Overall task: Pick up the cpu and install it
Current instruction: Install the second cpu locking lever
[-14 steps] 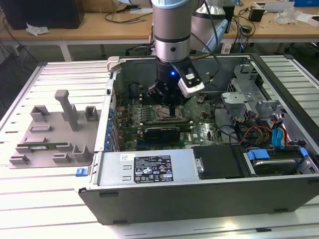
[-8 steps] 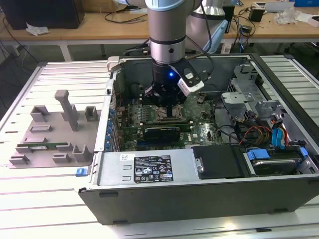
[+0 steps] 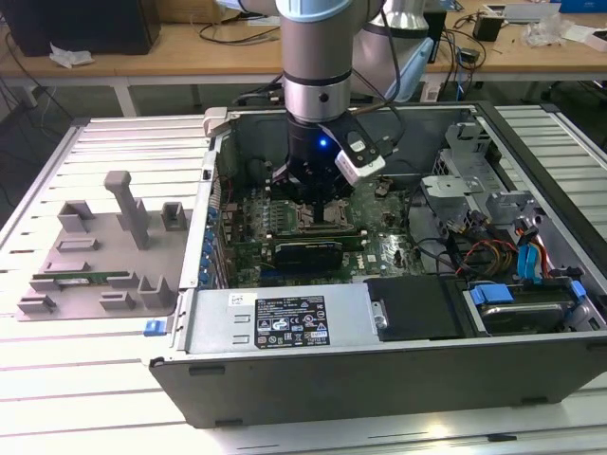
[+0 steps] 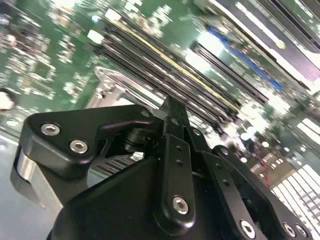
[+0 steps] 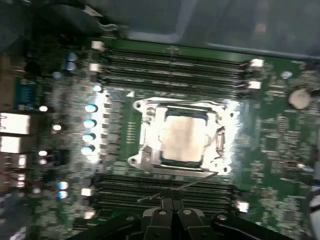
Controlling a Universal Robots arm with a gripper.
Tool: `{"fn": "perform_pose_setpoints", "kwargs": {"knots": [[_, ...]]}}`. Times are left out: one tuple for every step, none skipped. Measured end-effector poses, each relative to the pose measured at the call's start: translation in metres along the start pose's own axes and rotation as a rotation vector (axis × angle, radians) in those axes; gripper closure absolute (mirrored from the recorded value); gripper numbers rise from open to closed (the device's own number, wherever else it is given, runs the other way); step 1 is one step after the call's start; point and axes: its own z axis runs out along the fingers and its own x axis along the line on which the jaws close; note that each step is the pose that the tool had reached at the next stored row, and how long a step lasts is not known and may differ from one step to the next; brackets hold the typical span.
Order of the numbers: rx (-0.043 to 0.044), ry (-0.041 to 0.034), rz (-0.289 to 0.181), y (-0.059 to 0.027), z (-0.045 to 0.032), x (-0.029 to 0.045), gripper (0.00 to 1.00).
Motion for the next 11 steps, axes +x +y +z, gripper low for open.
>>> {"fn": "perform_pose_setpoints", "kwargs": {"knots": [[-0.0011, 0.0131, 0.000, 0.0000, 0.0001, 0.0000, 0.89], [-0.0011, 0.0132, 0.000, 0.0000, 0.0001, 0.0000, 0.89], [-0.0011, 0.0132, 0.000, 0.0000, 0.0001, 0.0000, 0.89], [-0.0011, 0.0132, 0.000, 0.0000, 0.0001, 0.0000, 0.89], [-0.0031, 0.0130, -0.002, 0.0000, 0.0004, 0.0001, 0.89], [-0.0067, 0.0124, -0.007, 0.0001, 0.0009, 0.0004, 0.89], [-0.0090, 0.0116, -0.035, 0.0002, 0.0027, 0.0010, 0.89], [-0.0096, 0.0111, -0.051, 0.0002, 0.0042, 0.0014, 0.89], [-0.0112, 0.0107, -0.061, 0.0003, 0.0056, 0.0021, 0.89], [-0.0173, 0.0098, -0.073, 0.0007, 0.0080, 0.0058, 0.89], [-0.0188, 0.0095, -0.073, 0.0009, 0.0091, 0.0069, 0.89]]}}
